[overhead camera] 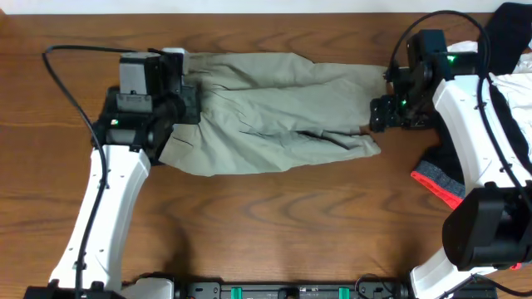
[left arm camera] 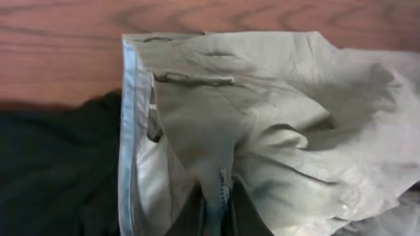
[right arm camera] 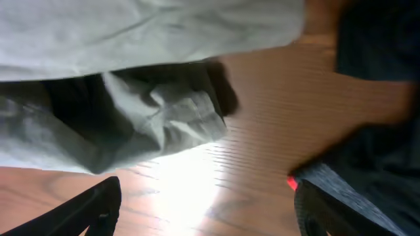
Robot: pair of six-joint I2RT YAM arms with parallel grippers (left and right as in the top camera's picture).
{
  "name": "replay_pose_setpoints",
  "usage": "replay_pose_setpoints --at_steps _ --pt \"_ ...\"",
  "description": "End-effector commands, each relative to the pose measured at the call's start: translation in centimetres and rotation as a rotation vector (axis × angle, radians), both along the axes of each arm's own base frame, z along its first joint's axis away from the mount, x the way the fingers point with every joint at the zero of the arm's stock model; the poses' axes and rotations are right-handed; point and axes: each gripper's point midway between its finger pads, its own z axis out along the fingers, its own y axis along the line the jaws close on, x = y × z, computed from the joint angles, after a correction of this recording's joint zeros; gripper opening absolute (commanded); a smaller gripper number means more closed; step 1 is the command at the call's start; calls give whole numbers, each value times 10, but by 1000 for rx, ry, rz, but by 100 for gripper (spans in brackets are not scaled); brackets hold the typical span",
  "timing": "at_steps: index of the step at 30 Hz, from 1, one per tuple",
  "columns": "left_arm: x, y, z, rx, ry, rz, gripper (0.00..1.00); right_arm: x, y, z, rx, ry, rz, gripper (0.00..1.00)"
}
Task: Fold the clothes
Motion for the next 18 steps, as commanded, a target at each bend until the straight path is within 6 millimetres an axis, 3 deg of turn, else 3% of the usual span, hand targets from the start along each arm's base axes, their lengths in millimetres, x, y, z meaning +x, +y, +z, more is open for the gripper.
replay_pose_setpoints --at_steps 1,9,18 --pt "2 4 -15 2 44 30 6 -5 9 -5 53 -3 37 83" --pt "3 4 -42 9 120 30 6 -14 18 -61 102 -10 104 83" --pt "4 4 -45 9 130 29 6 -8 24 -109 132 -123 116 85"
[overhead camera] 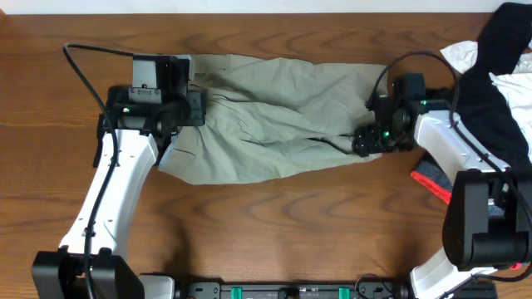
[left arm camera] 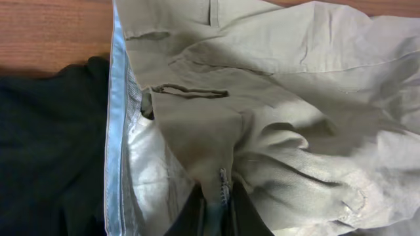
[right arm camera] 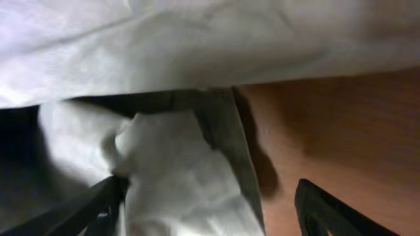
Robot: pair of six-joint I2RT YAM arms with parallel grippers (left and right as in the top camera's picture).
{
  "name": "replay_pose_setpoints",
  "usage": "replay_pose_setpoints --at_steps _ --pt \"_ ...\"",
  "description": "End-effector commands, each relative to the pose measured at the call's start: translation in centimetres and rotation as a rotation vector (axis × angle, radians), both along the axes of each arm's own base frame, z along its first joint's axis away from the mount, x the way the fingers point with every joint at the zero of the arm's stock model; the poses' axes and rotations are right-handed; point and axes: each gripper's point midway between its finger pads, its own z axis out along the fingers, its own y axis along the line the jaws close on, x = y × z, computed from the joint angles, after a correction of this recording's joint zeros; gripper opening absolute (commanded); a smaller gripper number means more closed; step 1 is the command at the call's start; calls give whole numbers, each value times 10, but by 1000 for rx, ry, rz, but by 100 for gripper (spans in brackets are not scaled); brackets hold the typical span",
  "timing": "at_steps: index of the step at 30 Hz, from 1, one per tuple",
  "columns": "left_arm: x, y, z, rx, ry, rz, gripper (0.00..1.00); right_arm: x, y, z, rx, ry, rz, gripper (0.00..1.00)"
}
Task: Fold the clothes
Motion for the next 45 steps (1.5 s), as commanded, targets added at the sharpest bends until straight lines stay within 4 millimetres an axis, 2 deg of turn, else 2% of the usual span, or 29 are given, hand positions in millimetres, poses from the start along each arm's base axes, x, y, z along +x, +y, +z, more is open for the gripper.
replay_pose_setpoints --at_steps 1,4,6,7,8,9,10,11,13,16,19,20,22,24,26,28,30,32,33,35,36,42,45 --pt "0 4 -3 8 7 15 6 -5 10 -6 57 -25 27 85" --pt "0 4 -3 8 7 15 6 -11 24 -10 136 -25 48 81" --pt "0 4 -3 8 7 15 6 -14 30 -11 168 -17 57 72" --pt "0 4 -3 8 6 15 6 -16 32 -11 177 -13 61 63" --pt "0 4 -3 8 6 15 6 -16 32 -11 178 -13 62 48" --pt "0 4 -3 8 6 15 6 -16 33 -10 177 -13 63 29" --pt "0 4 -3 8 6 15 6 -16 33 -10 178 -14 63 4" --pt "0 4 -3 8 6 15 6 -15 33 -9 179 -13 58 1" --pt "0 4 -3 8 6 15 6 -16 32 -1 177 -10 47 1" --pt "1 4 -1 8 -2 15 6 -16 27 32 178 -6 19 1" --pt "3 4 5 6 -27 15 6 -21 15 92 161 -12 -33 1" --pt "4 4 9 4 -41 15 6 -24 9 120 152 -26 -48 1" --pt "5 3 12 3 -55 15 6 -32 0 160 133 -52 -70 2" --pt "7 3 14 2 -65 15 6 -43 -12 194 99 -79 -96 7" --pt "7 3 13 2 -62 15 6 -53 -19 212 81 -80 -130 8" --pt "6 3 13 2 -58 15 6 -63 -19 217 84 -47 -152 8" --pt "5 3 12 3 -55 15 6 -75 -19 210 84 17 -163 8" --pt "5 3 12 3 -55 15 5 -79 -19 203 82 51 -164 21" --pt "5 3 12 2 -55 15 6 -78 -19 198 78 60 -165 31" --pt "5 3 12 2 -54 15 6 -74 -20 186 74 68 -166 40" --pt "5 3 12 3 -53 15 6 -70 -22 179 68 68 -167 49" --pt "2 4 10 4 -37 15 6 -51 -34 136 -2 77 -181 60" --pt "1 4 8 4 -31 15 16 -42 -38 116 -20 82 -185 61"
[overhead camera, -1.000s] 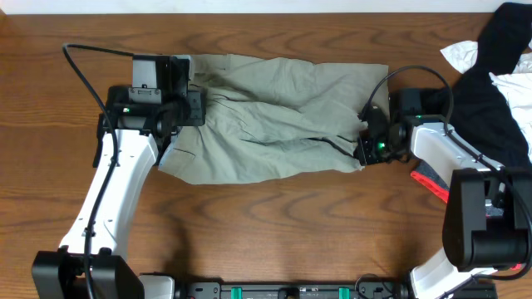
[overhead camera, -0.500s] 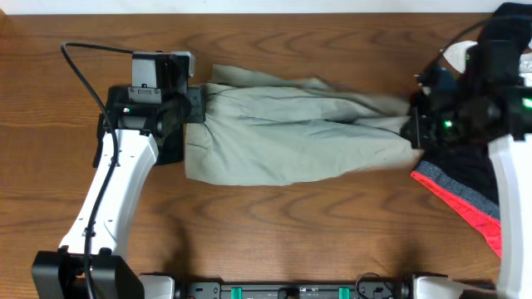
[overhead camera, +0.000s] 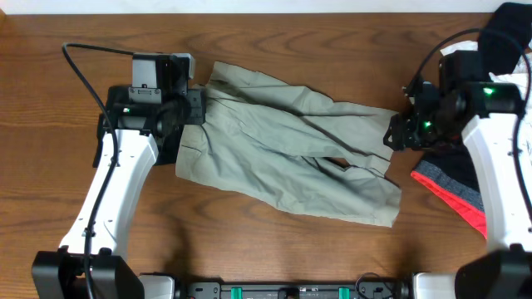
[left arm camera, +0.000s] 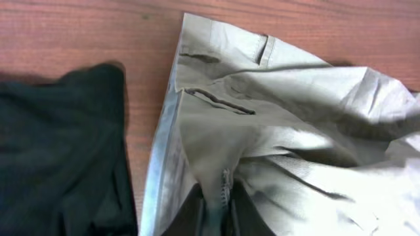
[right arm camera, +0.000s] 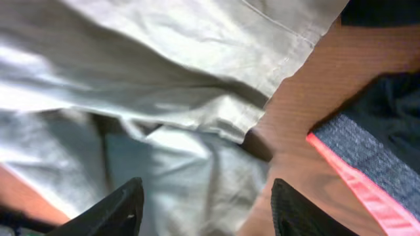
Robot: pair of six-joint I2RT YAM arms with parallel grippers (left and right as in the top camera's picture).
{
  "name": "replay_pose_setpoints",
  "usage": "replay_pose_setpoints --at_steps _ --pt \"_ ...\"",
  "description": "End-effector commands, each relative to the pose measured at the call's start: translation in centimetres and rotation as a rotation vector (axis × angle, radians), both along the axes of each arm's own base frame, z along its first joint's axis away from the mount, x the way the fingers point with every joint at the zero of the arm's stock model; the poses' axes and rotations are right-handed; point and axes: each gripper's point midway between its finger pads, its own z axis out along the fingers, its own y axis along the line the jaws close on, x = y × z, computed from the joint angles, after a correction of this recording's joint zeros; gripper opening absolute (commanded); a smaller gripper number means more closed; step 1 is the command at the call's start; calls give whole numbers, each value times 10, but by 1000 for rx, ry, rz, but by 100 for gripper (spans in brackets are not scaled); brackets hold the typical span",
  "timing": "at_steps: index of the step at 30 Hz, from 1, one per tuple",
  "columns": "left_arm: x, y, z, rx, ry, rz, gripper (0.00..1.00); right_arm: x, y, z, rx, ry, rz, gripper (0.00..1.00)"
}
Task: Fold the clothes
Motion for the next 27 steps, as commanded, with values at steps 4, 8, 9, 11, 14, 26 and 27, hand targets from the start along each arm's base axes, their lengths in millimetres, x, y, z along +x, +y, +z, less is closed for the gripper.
replay_pose_setpoints --at_steps 4,8,9,11,14,26,27 --pt "-2 4 6 5 -15 14 41 22 -12 -34 -40 5 -20 60" --pt "-3 4 5 6 -12 14 43 43 -23 -44 -97 -40 -38 59" --pt "-3 4 5 6 -10 14 43 48 -27 -47 -117 -48 -56 59" --pt "-4 4 4 6 -4 14 43 53 -34 -52 -148 -49 -90 59" --pt "-6 4 3 7 7 14 43 53 -57 -61 -243 -21 -205 54" --pt "-8 4 1 8 15 14 43 36 -115 -132 -302 193 -354 4" --pt "-8 4 2 8 15 14 43 35 -120 -137 -302 203 -357 4"
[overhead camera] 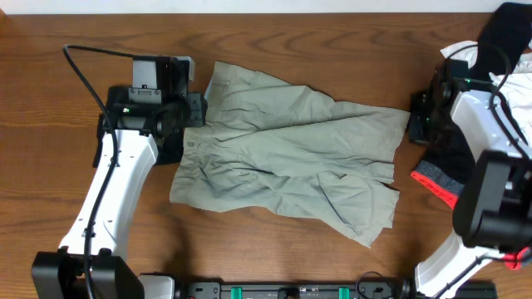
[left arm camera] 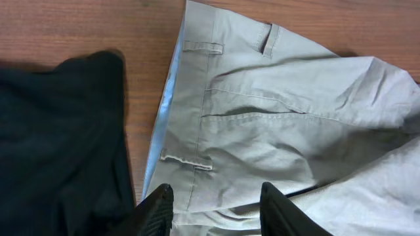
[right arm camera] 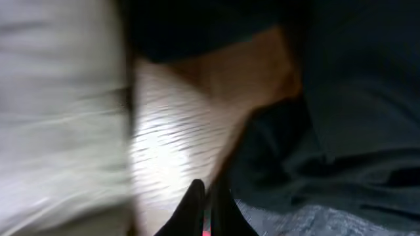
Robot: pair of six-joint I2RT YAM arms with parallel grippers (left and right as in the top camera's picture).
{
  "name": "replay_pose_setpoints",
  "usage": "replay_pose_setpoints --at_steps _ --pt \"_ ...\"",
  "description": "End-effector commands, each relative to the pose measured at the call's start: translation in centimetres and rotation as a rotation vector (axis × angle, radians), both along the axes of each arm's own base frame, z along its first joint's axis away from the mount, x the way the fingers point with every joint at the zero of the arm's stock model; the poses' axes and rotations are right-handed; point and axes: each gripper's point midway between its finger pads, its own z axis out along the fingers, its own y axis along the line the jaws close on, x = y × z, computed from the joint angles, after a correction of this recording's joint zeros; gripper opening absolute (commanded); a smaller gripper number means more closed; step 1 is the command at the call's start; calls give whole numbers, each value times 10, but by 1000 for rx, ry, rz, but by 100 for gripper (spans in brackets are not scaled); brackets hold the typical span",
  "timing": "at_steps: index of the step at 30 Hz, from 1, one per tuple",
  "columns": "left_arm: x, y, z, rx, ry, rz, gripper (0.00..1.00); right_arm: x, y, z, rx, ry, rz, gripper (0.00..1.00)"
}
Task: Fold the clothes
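Khaki pants (overhead camera: 291,166) lie spread on the wooden table (overhead camera: 274,249), waist to the left and legs running right and toward the front. In the left wrist view the waistband with belt loops (left arm camera: 197,118) lies flat. My left gripper (left arm camera: 213,206) hangs open just over the waist, nothing between its fingers; from overhead the left gripper (overhead camera: 193,112) is at the waist's edge. My right gripper (overhead camera: 418,124) sits at the far leg's hem, beside the clothes pile. In its own blurred view the right gripper (right arm camera: 207,203) is shut over wood and dark cloth, holding nothing that I can see.
A pile of clothes fills the right edge: a black garment (overhead camera: 499,41), white cloth (overhead camera: 465,54) and a grey piece with red trim (overhead camera: 432,178). A dark cloth (left arm camera: 59,131) lies left of the waistband, under my left arm.
My left gripper has opened and let go of the pants' fly. The pants now lie flatter and wider. My right gripper, open before, is shut and sits closer to the far leg's hem.
The pants first lay stretched along the back of the table, left gripper shut on the fly, right gripper open at the leg ends. Later they lay slanted toward the front right, right gripper open near the pile. Now they lie spread out, released by the left.
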Motion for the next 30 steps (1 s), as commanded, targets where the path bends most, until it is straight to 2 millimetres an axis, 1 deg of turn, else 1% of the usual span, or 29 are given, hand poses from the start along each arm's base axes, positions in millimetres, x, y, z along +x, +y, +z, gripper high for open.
replay_pose_setpoints --at_steps 1,4,7,11,14,17,20,23,24,25,26,27,28,30 --pt "-2 4 5 8 -14 12 43 -5 -22 -20 -16 43 -44 3" --pt "-2 4 5 8 -14 12 43 -4 -40 -27 -19 33 -72 3" --pt "-2 4 5 7 -14 12 43 2 -69 -26 -67 -18 -129 2" --pt "-2 3 5 7 -12 12 43 8 -104 -23 -110 -91 -209 4" --pt "-3 4 4 5 -6 14 43 -2 -139 -20 -182 -113 -347 5" --pt "-4 3 4 3 -1 13 43 -14 -168 -17 -213 -133 -471 6" --pt "-5 3 3 3 3 13 43 -26 -190 -14 -221 -144 -555 6" --pt "-5 3 3 3 3 13 43 -42 -214 -6 -226 -149 -655 8" --pt "-5 3 3 3 3 13 43 -44 -219 -3 -211 -159 -681 8" --pt "-5 3 3 3 3 13 43 -39 -220 -1 -169 -183 -686 9" --pt "-5 3 3 3 3 13 43 -29 -216 2 -95 -220 -641 10" --pt "-5 3 3 3 3 13 43 -17 -208 6 -18 -259 -571 11" --pt "-5 3 3 3 2 13 43 -3 -196 11 72 -306 -492 12" --pt "-5 3 3 3 2 13 43 20 -171 23 225 -388 -385 15"
